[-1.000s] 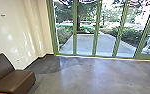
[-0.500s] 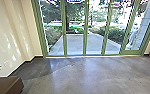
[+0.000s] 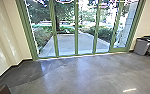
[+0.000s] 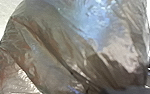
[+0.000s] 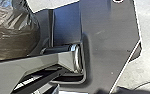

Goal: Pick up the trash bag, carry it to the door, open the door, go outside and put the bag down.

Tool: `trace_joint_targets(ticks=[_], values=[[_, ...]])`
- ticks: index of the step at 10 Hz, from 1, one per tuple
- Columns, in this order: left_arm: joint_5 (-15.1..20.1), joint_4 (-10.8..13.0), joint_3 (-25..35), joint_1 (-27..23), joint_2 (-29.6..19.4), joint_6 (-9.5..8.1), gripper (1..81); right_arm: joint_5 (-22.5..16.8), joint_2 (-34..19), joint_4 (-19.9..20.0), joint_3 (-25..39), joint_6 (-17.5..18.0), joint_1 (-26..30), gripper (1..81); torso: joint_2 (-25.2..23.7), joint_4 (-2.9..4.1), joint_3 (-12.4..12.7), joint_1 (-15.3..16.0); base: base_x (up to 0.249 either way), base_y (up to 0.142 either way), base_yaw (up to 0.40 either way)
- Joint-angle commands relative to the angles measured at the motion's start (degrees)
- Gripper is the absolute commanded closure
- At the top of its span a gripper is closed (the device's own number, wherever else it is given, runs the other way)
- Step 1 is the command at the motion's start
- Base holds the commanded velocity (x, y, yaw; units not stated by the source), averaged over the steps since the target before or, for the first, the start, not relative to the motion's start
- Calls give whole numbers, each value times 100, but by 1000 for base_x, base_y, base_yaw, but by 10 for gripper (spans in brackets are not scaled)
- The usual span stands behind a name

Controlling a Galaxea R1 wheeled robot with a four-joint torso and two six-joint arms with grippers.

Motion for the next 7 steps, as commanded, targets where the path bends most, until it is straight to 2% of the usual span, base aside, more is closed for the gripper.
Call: trace_joint_targets(ticks=[1,7], values=[[363,-39,-17,-338,-26,18,811,-318,-3,-43,23,-22,200,10,0,0,0,0,0,0,-260],[363,-39,-17,-329,-26,18,811,-318,6,-43,23,-22,200,10,0,0,0,0,0,0,-228]])
